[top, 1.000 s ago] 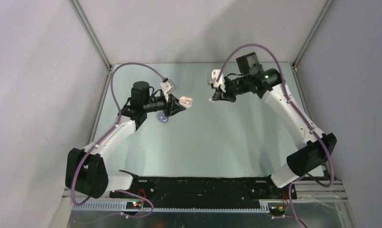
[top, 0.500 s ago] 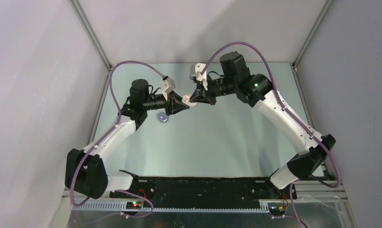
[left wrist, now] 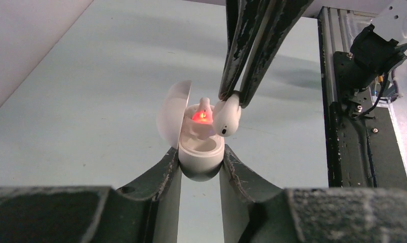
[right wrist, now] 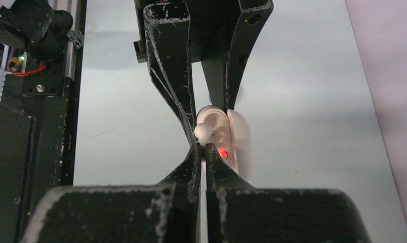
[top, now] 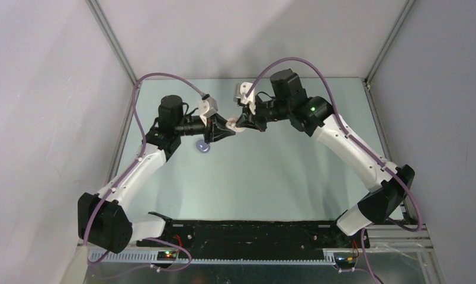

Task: Insert the wireless bluetooth earbuds into the charging case
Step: Place the earbud in the charging case.

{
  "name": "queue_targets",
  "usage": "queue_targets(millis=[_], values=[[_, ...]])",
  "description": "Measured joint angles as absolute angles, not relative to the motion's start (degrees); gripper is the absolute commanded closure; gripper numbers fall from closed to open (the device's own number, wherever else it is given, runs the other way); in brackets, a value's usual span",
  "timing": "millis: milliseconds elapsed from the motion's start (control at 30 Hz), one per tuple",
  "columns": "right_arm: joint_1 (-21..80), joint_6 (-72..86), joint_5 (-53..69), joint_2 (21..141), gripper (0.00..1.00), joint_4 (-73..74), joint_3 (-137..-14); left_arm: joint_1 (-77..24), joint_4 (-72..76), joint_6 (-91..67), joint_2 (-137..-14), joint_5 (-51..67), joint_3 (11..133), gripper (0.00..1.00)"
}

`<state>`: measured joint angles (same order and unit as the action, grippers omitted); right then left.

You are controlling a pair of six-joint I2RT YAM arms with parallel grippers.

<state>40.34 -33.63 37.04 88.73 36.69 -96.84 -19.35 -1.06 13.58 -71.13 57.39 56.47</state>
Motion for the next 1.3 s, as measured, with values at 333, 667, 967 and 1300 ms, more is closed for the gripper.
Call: queue_targets(millis=[333, 667, 967, 1300], values=[[40.42, -34.79, 35.11, 88.73, 1.0, 34.13, -95.07, -19.38, -2.24, 13.65, -71.13, 57.41, 56.49, 1.0], [41.08, -35.88, 34.92, 88.75, 1.0, 32.82, -94.48, -19.38, -4.01, 14.2, -71.13, 57.41, 56.9, 1.0], [41.67, -36.86, 34.94, 89.38, 1.0, 32.47, -94.17, -19.49, -4.23, 14.22, -71.13, 57.41, 57.12, 1.0], [42.24, -37.74, 34.52, 89.97, 0.83, 32.29, -93.76, -19.49, -4.82, 14.2, -71.13, 57.28, 57.12, 1.0]])
